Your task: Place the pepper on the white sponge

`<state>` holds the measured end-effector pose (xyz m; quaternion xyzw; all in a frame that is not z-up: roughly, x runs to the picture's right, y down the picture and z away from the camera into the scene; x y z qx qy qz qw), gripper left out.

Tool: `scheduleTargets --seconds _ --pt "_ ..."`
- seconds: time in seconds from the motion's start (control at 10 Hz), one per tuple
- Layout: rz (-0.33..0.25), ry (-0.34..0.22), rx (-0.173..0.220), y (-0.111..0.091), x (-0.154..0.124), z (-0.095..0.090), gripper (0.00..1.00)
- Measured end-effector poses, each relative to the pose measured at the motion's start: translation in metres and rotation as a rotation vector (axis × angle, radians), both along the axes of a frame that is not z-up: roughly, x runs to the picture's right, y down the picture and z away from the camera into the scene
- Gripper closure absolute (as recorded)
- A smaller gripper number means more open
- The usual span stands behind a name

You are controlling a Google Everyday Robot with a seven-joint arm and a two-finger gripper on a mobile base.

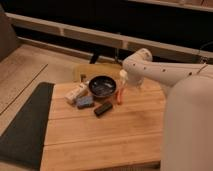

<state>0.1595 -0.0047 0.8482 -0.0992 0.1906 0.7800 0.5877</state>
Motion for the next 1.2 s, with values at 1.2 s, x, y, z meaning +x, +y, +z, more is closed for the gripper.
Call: scheduleTargets --seconds 1.2 --pt "-0.105 -0.143 -0.179 0.038 -0.035 0.078 0.35"
